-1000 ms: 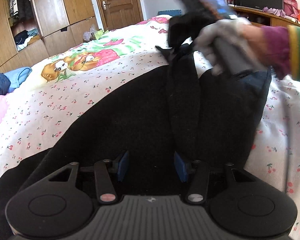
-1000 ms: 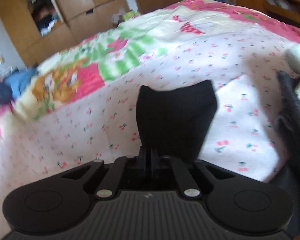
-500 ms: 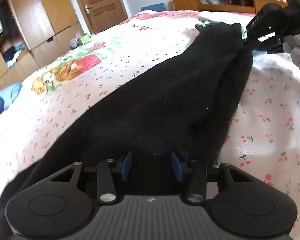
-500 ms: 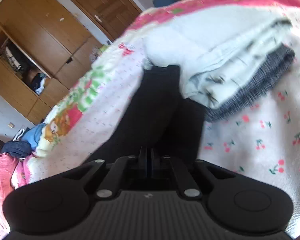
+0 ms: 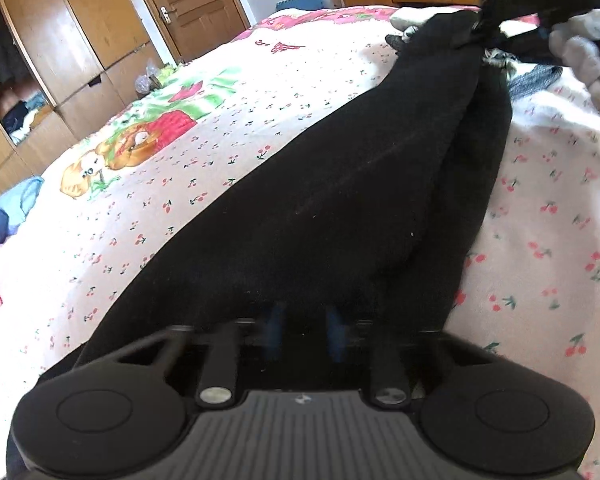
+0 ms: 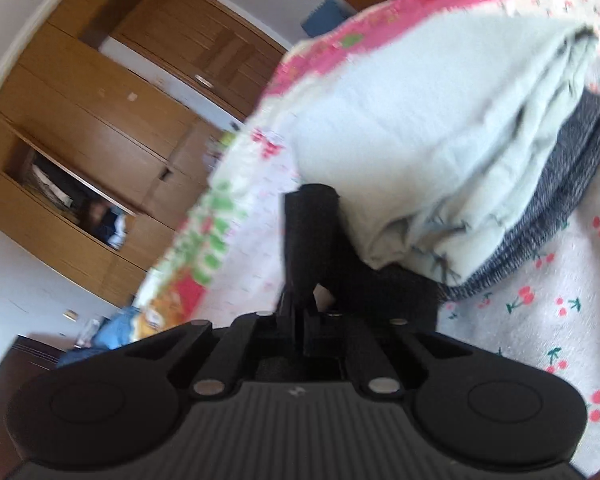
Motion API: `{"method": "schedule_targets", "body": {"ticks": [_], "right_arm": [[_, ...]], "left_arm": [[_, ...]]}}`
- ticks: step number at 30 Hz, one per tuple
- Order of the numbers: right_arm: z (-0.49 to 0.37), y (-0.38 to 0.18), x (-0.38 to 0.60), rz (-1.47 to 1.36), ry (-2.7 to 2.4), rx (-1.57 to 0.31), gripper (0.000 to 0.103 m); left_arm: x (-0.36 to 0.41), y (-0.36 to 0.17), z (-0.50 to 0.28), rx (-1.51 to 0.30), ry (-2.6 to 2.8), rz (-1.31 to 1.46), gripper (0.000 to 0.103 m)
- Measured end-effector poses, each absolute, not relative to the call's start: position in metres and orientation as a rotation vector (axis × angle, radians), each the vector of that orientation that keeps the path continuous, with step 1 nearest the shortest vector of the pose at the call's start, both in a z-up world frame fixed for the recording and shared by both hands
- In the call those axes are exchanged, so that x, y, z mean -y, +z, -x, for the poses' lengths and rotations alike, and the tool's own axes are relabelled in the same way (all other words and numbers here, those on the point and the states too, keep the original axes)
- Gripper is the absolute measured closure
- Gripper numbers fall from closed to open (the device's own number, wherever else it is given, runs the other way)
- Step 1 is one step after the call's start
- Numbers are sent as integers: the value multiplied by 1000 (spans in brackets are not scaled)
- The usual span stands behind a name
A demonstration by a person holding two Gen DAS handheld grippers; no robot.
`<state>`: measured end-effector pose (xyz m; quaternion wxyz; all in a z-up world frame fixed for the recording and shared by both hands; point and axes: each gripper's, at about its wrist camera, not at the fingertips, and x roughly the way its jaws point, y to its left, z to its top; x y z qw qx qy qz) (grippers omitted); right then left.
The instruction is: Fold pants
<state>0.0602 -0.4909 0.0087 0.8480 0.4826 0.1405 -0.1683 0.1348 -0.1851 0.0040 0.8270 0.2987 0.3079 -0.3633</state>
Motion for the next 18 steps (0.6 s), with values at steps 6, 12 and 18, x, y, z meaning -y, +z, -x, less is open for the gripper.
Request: {"method": "schedule_targets", "body": {"ticks": [6, 12, 18], "right_arm": [[-37, 1, 484, -955, -380, -366, 99], [-34, -31, 489, -1014, -447, -451, 88], [-26, -36, 496, -1021, -479, -410, 65]], "left_arm": [[169, 8, -128, -660, -783, -645, 77], [171, 0, -115, -651, -788, -717, 78], [174, 1, -118, -655, -797, -696, 77]]}}
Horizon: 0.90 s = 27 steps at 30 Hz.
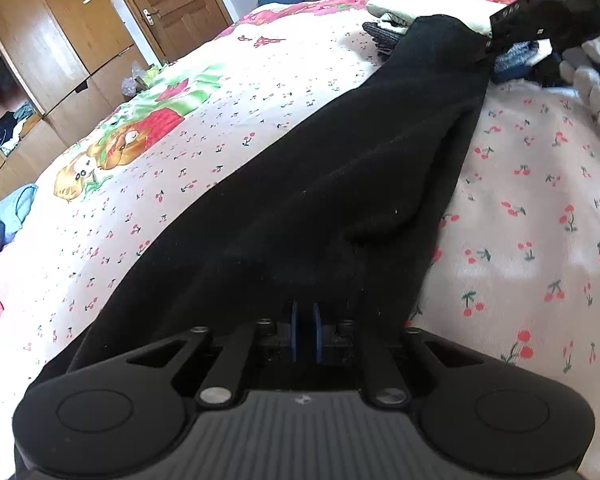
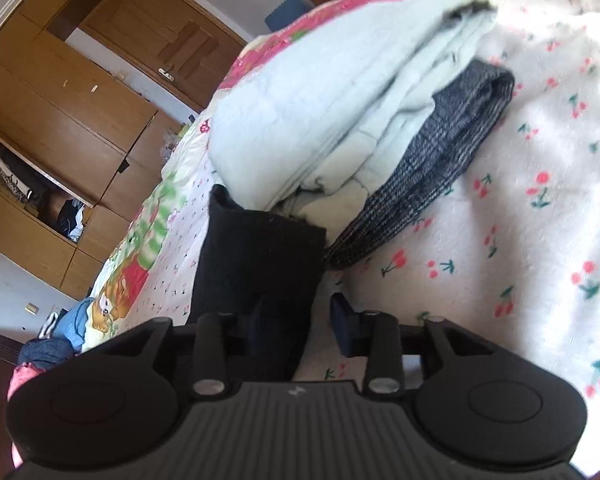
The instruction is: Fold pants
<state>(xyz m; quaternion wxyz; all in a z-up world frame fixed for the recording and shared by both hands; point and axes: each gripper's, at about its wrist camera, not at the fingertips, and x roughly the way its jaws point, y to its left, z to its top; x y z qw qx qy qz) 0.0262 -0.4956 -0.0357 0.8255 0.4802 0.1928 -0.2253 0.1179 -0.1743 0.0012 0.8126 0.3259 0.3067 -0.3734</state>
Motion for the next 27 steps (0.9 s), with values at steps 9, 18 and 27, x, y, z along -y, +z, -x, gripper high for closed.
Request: {"method": "schedule_targets", "body": {"ticks": [9, 18, 27], "right_arm": [[-59, -57, 510, -1232, -279, -389, 95], [-27, 7, 502, -1141, -233, -254, 97], [-58, -23, 511, -1080, -400, -503, 96]], "left_arm": [[184, 2, -117, -661, -769, -669, 77], [189, 11, -92, -643, -888, -609, 71], [152, 29, -99, -656, -828, -496, 69]]}}
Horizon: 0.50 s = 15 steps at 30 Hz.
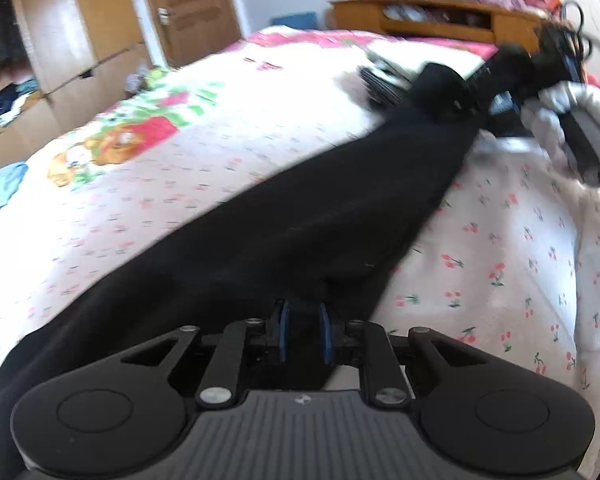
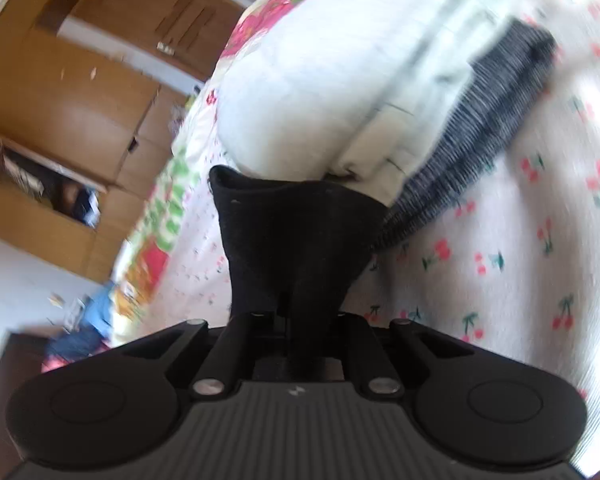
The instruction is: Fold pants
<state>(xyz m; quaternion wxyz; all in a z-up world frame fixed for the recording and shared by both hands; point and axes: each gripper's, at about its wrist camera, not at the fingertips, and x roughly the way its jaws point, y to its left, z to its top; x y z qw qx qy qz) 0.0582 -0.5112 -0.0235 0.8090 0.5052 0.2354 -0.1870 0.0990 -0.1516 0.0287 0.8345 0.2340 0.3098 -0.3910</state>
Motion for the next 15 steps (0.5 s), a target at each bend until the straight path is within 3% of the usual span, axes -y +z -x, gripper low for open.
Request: {"method": "schedule_targets", "body": {"ticks": [3, 5, 11, 15], "right_arm": [[-72, -27, 510, -1002, -446, -575, 95], [-73, -19, 497, -910, -468, -603, 90], [-26, 20, 461, -723, -549, -622, 85], [-27, 60, 414, -612, -324, -598, 86]], "left_arm": [[137, 17, -110, -707, -754, -520, 61], [127, 1, -114, -763, -706, -535, 61], [80, 17, -91, -688, -695, -471, 60], [52, 23, -94, -639, -645, -411, 59]]}}
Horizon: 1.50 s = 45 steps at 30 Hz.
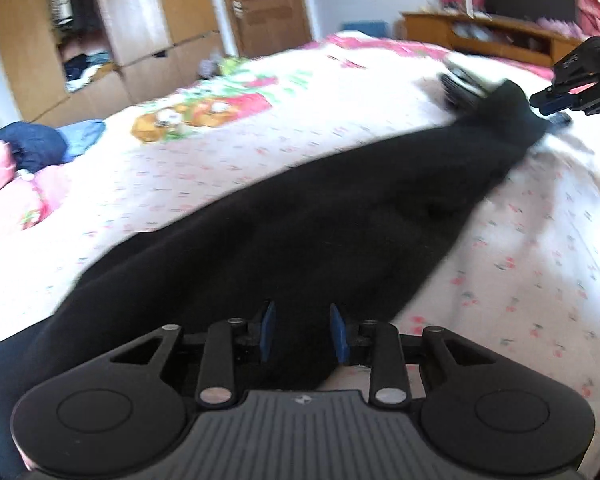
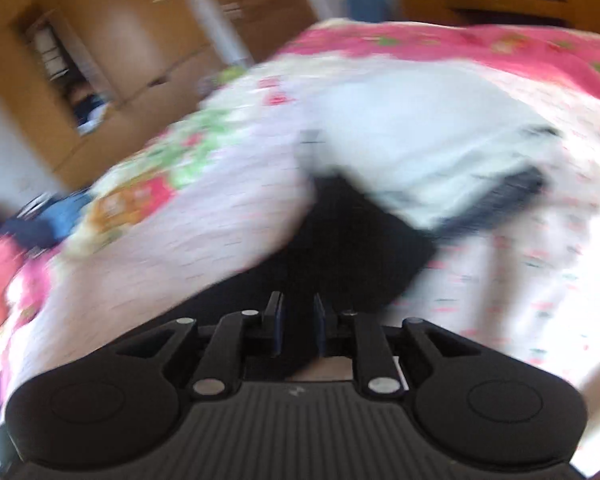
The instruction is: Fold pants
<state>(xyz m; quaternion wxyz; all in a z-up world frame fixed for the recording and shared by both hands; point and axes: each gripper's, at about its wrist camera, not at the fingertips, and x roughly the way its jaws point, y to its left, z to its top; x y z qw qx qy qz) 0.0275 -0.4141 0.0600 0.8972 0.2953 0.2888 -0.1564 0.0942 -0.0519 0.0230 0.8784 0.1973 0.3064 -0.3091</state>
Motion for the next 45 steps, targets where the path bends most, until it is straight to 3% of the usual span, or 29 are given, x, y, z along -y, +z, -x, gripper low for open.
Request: {"method": "schedule_targets", "body": {"ticks": [6, 14, 21, 25, 27, 28, 29, 35, 40, 45], "right_arm": [[-183, 67, 299, -468, 291, -747, 85], [-343, -15, 189, -404, 778, -1008, 81], [-326, -17, 169, -377, 1168, -1133, 81], [-314, 9, 160, -235, 1171, -1032, 80], [-328, 19, 167, -264, 1137, -943, 75], [-340, 18, 166, -288, 1116, -929, 65], [-353, 13, 167, -305, 1105, -950, 62], [-375, -26, 155, -410, 1217, -1149, 61], [-348, -23, 153, -434, 1354, -1181, 61], [-342, -25, 136, -377, 1378, -1169, 61]], "left_arm": [[38, 5, -125, -671, -503, -366, 59], [11, -7, -137, -898, -461, -169, 58], [8, -9, -136, -905, -463, -162, 58], [8, -9, -136, -904, -462, -164, 58], [4, -11, -136, -898, -461, -180, 58], [5, -10, -136, -896, -458, -183, 58], [6, -7, -135, -894, -453, -178, 58], [3, 19, -132, -746, -431, -94, 57], [7, -11, -137, -856, -386, -144, 56], [11, -11, -134, -842, -390, -156, 52]]}}
